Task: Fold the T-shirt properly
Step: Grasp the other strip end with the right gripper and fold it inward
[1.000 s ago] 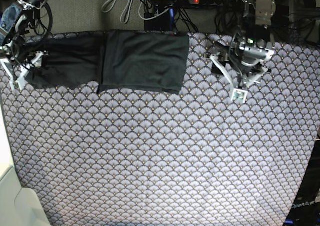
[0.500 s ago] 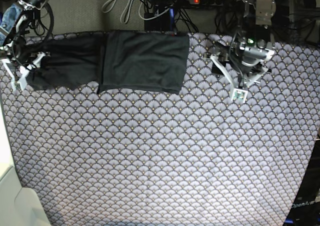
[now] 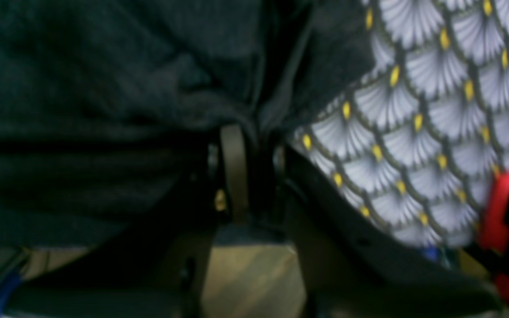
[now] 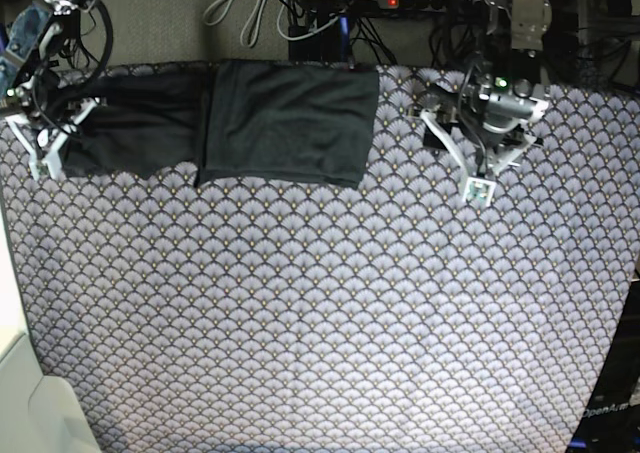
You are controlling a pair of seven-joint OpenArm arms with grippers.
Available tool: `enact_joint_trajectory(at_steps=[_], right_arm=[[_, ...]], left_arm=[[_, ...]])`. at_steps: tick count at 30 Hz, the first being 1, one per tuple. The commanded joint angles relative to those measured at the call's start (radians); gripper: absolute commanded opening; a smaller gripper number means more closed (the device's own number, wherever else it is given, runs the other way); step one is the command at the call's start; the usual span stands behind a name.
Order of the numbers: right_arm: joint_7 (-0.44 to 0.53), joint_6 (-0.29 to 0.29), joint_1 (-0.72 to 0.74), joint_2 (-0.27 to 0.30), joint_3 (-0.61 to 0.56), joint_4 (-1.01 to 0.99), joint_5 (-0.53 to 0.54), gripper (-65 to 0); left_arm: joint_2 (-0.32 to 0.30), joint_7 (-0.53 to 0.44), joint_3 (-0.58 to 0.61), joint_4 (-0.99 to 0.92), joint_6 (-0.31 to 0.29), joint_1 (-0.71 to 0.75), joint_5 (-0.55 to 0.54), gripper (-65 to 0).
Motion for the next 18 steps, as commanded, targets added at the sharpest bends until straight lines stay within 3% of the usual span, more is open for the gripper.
enact_joint_trajectory(at_steps=[1, 8, 11, 15, 18], right_arm=[[0.001, -0.004, -0.003, 0.019, 0.008, 0.056, -0.005, -65.0], [-0.004, -0.004, -0.030, -0.005, -0.004, 0.224, -0.005, -65.0], [-0.004, -0.004, -0.064, -0.005, -0.087, 0.285, -0.005, -65.0], [0.005, -0.004, -0.121, -0.047, -0.177, 0.380, -0.002, -65.0], [0.007, -0.004, -0.146, -0.079, -0.222, 0.403, -0.002, -65.0]], left_arm=[[-0.004, -0.012, -0.002, 0.019, 0.003, -0.008, 0.002, -29.4], [-0.003, -0.009, -0.006, 0.038, 0.003, -0.006, 0.002, -29.4], [-0.007, -0.008, -0.009, 0.053, 0.003, -0.006, 0.002, -29.4], [-0.012, -0.008, -0.014, 0.053, 0.003, -0.002, 0.007, -29.4], [-0.010, -0.009, -0.086, 0.058, 0.005, 0.024, 0.004, -29.4]])
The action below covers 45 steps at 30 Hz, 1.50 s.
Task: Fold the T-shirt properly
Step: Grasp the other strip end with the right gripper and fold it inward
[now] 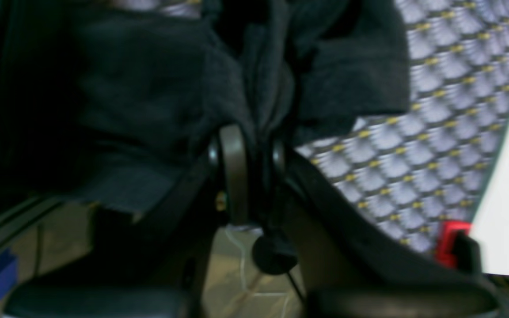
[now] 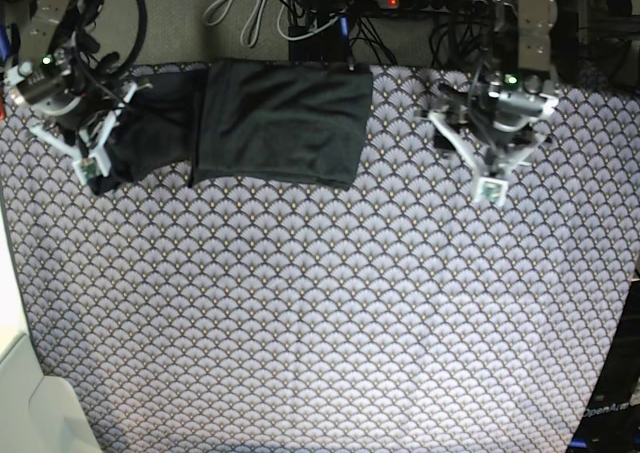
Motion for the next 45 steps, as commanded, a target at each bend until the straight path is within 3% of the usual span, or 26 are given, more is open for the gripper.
enact_joint_trajectory(at_steps=[1, 10, 16, 24, 32, 45], right_arm=[[0.011, -0.001, 0.003, 0.002, -0.003, 0.016, 0.002, -65.0], [0.019, -0.001, -0.029, -0.021, -0.103, 0.022, 0.004, -65.0], [0.094, -0.001, -0.026, -0.092, -0.090, 0.030, 0.010, -65.0], [0.109, -0.001, -0.052, -0.075, 0.009, 0.034, 0.412, -65.0], [0.099, -0.001, -0.092, -0.021, -0.009, 0.031, 0.722, -65.0], [0.109, -0.001, -0.051, -0.024, -0.331, -0.018, 0.731, -65.0]], left_arm=[[-0.011, -0.017, -0.038, 0.022, 0.005, 0.002, 0.011, -29.4], [-0.040, -0.012, -0.280, 0.019, 0.003, 0.027, 0.010, -29.4], [-0.040, -0.010, -0.397, 0.019, 0.003, 0.047, 0.011, -29.4], [-0.079, -0.010, -0.410, 0.017, 0.003, 0.053, 0.021, -29.4], [-0.079, -0.010, -0.403, 0.014, 0.003, 0.048, 0.021, -29.4], [-0.080, -0.012, -0.410, 0.019, 0.003, 0.071, 0.016, -29.4]])
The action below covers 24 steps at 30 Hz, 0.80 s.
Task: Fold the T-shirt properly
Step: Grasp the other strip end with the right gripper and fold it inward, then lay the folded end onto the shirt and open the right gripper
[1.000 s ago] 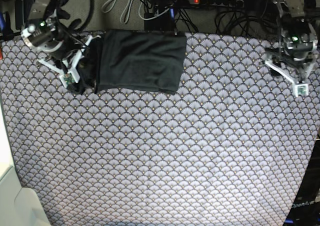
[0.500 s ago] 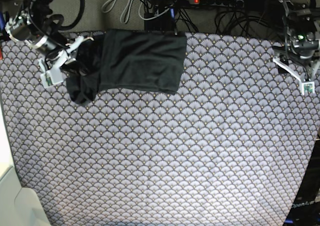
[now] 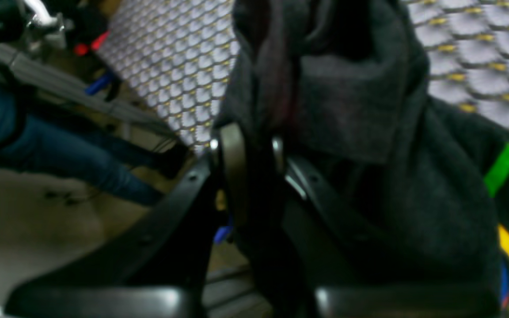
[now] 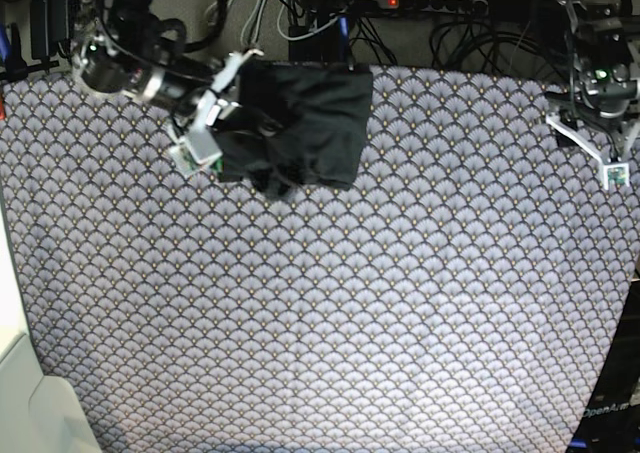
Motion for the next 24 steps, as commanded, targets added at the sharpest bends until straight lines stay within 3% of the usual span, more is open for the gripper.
enact_joint_trajectory(at_steps=[1, 16, 24], right_arm=[[0.026, 0.003, 0.013, 0.005, -0.006, -0.007, 0.025, -65.0], [0.027, 0.003, 0.071, 0.007, -0.101, -0.130, 0.024, -65.0], [0.027, 0.003, 0.137, 0.004, -0.104, -0.240, 0.024, -54.4]], left_arm=[[-0.012, -0.011, -0.007, 0.023, 0.003, 0.011, 0.003, -29.4], [-0.040, -0.023, -0.008, 0.023, 0.003, 0.054, 0.000, -29.4], [-0.037, -0.023, -0.008, 0.023, 0.003, 0.077, 0.000, -29.4]])
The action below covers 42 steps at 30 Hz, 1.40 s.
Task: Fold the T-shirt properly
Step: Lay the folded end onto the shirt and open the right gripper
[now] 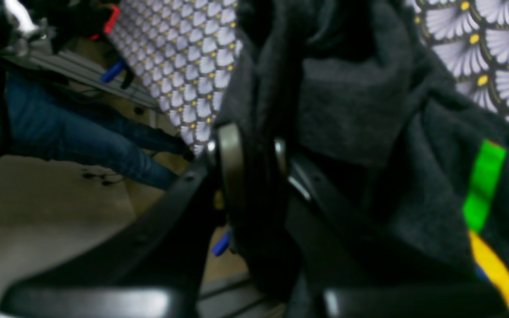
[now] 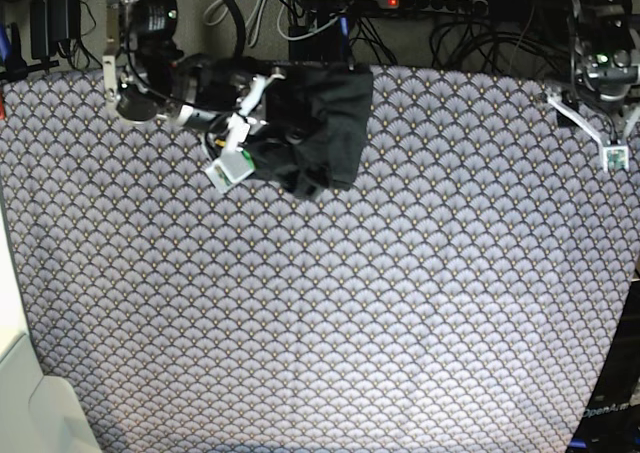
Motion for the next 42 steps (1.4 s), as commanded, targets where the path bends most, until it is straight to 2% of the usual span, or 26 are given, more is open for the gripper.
enact_joint_trajectory(at_steps=[1, 9, 19, 22, 27, 30, 37, 42], right_arm=[[0.019, 0.007, 0.014, -0.005, -0.001, 0.008, 0.026, -53.1], [0.009, 0.007, 0.011, -0.034, -0.002, 0.008, 0.031, -45.3], [0.007, 0.007, 0.005, -0.050, -0.004, 0.046, 0.028, -45.5], [0.018, 0.007, 0.011, -0.042, -0.037, 0.054, 0.025, -45.5], [0.018, 0.007, 0.023, -0.048, -0.051, 0.052, -0.077, -45.5], [0.019, 0.007, 0.040, -0.042, -0.065, 0.054, -0.086, -45.6], [0.153, 0.007, 0.035, -0.007, -0.065, 0.057, -0.086, -45.6], [0.168, 0.007, 0.032, -0.008, -0.065, 0.048, -0.115, -45.8]], left_arm=[[-0.012, -0.012, -0.005, 0.018, 0.006, 0.000, 0.008, -29.4], [-0.016, -0.014, -0.005, 0.018, 0.006, 0.003, 0.008, -29.4], [-0.012, -0.014, -0.005, 0.018, 0.006, 0.003, 0.008, -29.4], [-0.011, -0.014, -0.004, 0.018, 0.006, 0.001, 0.008, -29.4], [-0.011, -0.014, -0.004, 0.018, 0.006, 0.001, 0.008, -29.4], [-0.011, -0.014, -0.004, 0.018, 0.006, 0.003, 0.008, -29.4], [-0.011, -0.014, -0.004, 0.018, 0.006, 0.003, 0.008, -29.4], [-0.011, -0.014, -0.004, 0.018, 0.006, 0.001, 0.008, -29.4]])
